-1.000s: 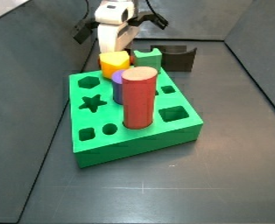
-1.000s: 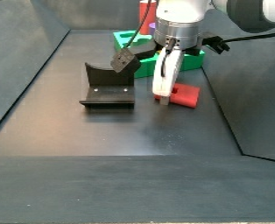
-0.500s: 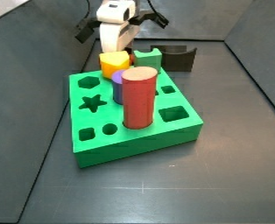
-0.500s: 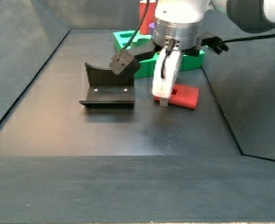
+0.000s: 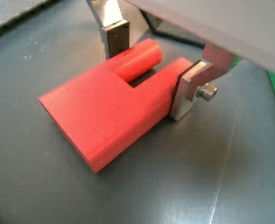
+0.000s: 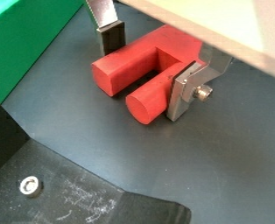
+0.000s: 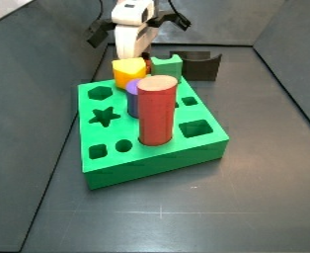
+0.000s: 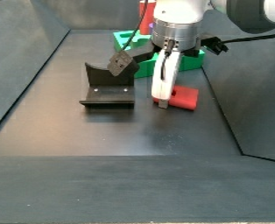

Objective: Pick up the square-circle object. Move up. Place the square-circle object on the fixture. Regrasp the square-circle object. Rotate the square-circle object. Move to above the board. Insert the square-circle object.
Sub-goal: Move up, then place the square-circle object on the fixture.

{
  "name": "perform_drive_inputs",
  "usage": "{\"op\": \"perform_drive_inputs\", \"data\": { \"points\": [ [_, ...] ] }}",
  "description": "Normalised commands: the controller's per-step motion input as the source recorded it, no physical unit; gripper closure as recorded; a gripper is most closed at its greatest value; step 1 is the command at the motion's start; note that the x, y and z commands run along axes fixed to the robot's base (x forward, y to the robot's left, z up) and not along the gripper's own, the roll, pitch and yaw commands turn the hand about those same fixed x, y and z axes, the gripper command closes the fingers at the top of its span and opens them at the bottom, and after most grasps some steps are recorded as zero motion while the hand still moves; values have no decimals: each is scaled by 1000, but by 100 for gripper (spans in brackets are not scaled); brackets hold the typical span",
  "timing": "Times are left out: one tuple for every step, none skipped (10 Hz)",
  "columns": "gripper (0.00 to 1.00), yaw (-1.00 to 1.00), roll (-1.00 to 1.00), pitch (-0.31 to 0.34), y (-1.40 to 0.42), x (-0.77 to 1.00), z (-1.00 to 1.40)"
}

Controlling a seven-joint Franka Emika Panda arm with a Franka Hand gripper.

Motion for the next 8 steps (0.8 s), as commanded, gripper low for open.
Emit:
{"op": "perform_drive_inputs", "data": {
  "points": [
    [100,16,-15,15,-63,-27,812],
    [100,19,-15,31,-58,-49,716],
    [100,20,-12,39,-41,-35,595],
    [100,18,-8,51,-24,-20,404],
    [100,17,-4,52,-19,-18,248],
    [100,0,0,0,0,0,1000],
    [100,-1,5,-11,3,7,1000],
    [100,0,3,14,3,-7,1000]
  ]
}}
